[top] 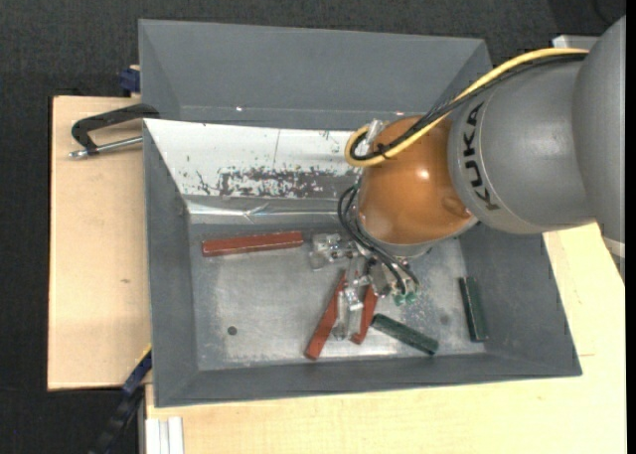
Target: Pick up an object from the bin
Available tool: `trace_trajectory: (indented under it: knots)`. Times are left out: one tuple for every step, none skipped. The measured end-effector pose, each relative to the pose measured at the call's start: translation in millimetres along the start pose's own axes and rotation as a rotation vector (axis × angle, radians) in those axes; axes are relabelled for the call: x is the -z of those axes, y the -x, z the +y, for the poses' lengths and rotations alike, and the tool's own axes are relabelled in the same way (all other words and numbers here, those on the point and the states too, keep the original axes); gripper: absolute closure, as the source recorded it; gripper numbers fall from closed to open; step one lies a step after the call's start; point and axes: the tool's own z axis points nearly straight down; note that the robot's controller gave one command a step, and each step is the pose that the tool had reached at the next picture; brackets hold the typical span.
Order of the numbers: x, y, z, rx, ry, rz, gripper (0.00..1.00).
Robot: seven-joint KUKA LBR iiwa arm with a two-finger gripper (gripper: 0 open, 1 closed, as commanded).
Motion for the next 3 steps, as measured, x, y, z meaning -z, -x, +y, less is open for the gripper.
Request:
trace_trajectory:
  knots:
    - [34,-4.4,-12,0.019,0.002,0.007,0.0]
    - [-24,-0.5,-40,0.212,0.002,0.001,1.0]
    - [-26,-0.6,-41,0.211,0.001,-0.002,0.0]
